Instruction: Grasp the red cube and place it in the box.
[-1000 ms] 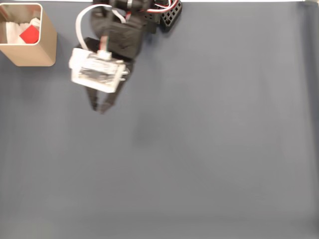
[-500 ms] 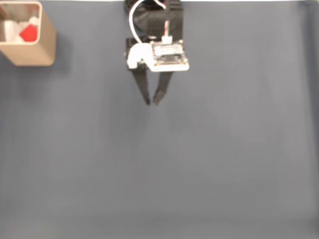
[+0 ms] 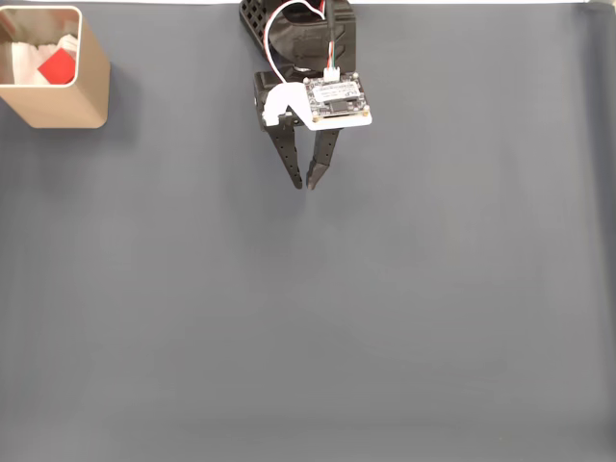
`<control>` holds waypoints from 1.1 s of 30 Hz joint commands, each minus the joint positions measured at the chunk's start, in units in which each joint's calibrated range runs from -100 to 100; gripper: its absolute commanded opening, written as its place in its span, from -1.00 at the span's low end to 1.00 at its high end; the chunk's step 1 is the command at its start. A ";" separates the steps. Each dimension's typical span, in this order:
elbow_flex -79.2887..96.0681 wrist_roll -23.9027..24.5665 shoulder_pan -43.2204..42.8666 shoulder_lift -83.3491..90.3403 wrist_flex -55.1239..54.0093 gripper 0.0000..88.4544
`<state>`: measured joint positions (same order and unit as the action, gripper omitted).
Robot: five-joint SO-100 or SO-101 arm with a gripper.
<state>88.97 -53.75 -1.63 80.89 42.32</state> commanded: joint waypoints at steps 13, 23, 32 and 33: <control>10.76 2.10 2.06 12.69 5.46 -1.00; 10.85 3.91 0.71 17.29 16.94 -1.00; 10.85 4.64 0.78 18.93 26.28 -1.00; 10.85 4.59 0.85 19.02 27.35 -1.00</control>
<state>99.01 -49.55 -0.74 99.22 67.38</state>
